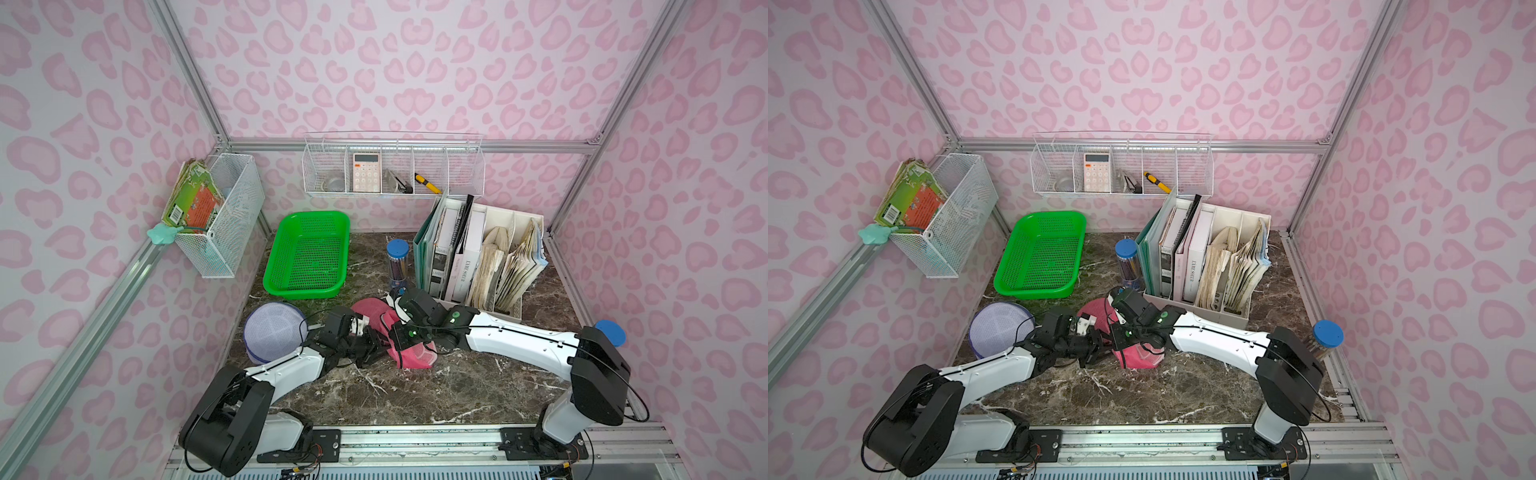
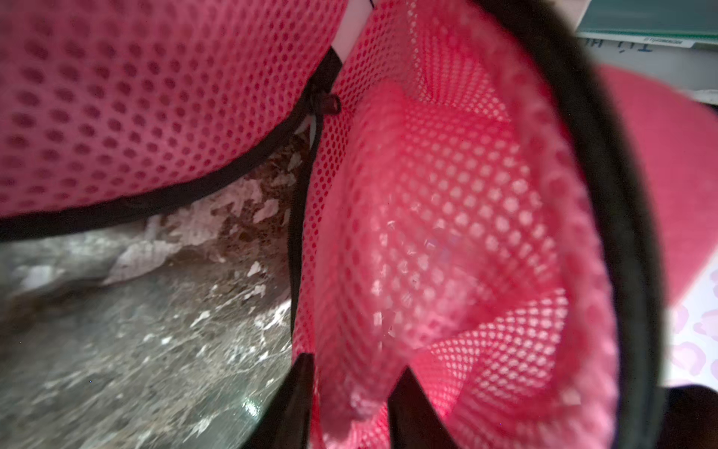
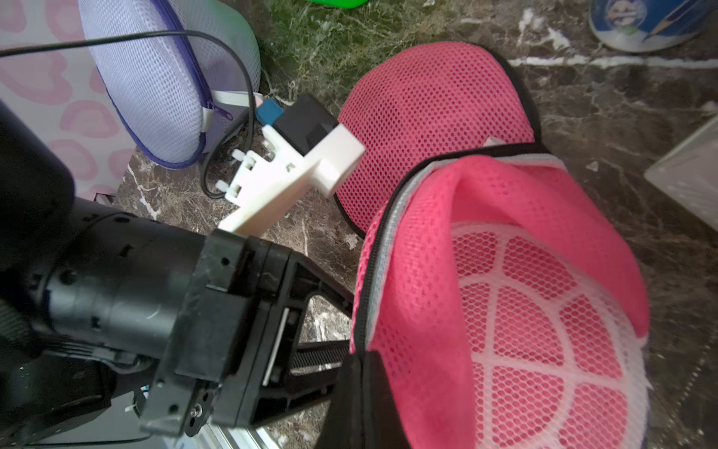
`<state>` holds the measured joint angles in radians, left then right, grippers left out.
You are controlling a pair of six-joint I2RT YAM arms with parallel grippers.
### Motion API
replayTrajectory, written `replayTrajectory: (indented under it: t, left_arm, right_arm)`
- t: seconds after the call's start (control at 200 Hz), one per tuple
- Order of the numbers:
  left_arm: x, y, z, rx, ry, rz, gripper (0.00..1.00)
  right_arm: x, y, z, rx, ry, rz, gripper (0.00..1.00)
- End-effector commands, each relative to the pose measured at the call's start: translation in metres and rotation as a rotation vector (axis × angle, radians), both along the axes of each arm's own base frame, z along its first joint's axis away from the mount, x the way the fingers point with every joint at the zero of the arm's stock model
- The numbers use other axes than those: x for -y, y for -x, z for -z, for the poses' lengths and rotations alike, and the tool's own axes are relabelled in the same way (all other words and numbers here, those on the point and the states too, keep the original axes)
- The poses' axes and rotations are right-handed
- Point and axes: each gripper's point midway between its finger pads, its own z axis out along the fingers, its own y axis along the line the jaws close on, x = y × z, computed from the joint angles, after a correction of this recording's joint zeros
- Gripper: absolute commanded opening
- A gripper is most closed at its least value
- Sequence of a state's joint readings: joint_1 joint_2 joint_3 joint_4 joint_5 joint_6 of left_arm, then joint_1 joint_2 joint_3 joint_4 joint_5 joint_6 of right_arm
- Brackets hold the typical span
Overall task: Turn the laundry bag inside out
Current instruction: Turn over the laundry bag at the center of the board.
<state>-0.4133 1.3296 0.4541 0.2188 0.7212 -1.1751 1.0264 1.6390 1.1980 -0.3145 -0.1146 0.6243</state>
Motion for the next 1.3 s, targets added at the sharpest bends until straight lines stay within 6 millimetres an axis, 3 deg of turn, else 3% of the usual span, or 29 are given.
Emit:
replayTrajectory:
  t: [0.0,0.105,0.245,0.45,0.555,0.66,0.82,0.95,1.05,1.175,1.295]
  left_arm:
    - [0.004,-0.005,-0.007,0.028,0.007,0.017,0.00]
    - [0.000,-0.004,-0.009,0.027,-0.031,0.014,0.00]
    - [-0.010,0.003,-0.015,0.018,-0.118,0.031,0.00]
    - [-0.027,0.008,-0.017,-0.010,-0.161,0.027,0.00]
    - [-0.039,0.009,-0.014,-0.037,-0.168,0.008,0.00]
    - [-0.041,0.007,-0.019,-0.028,-0.159,0.012,0.00]
    - [-0.031,0.007,-0.027,-0.007,-0.167,0.086,0.00]
    - [-0.017,0.013,-0.032,0.014,-0.210,0.193,0.00]
    - [-0.011,0.018,-0.028,0.010,-0.265,0.251,0.00]
    - [-0.007,0.021,-0.026,0.014,-0.288,0.276,0.00]
    - [-0.005,0.024,-0.026,0.023,-0.321,0.303,0.00]
  right_arm:
    - [-0.003,-0.003,-0.010,0.005,-0.048,0.017,0.00]
    - [0.011,-0.010,-0.010,-0.005,-0.052,0.060,0.00]
    - [0.046,-0.024,-0.005,-0.015,-0.035,0.164,0.00]
    - [0.124,-0.038,0.014,-0.052,0.000,0.369,0.00]
    - [0.169,-0.033,0.029,-0.080,0.014,0.474,0.00]
    - [0.197,-0.026,0.036,-0.081,-0.008,0.540,0.00]
    - [0.186,-0.020,0.018,-0.018,-0.069,0.447,0.02]
    - [0.159,-0.019,-0.004,0.084,-0.032,0.328,0.36]
    - [0.141,-0.024,-0.019,0.145,-0.006,0.247,0.50]
    - [0.123,-0.036,-0.035,0.190,0.004,0.189,0.54]
    - [0.099,-0.042,-0.036,0.163,0.014,0.114,0.55]
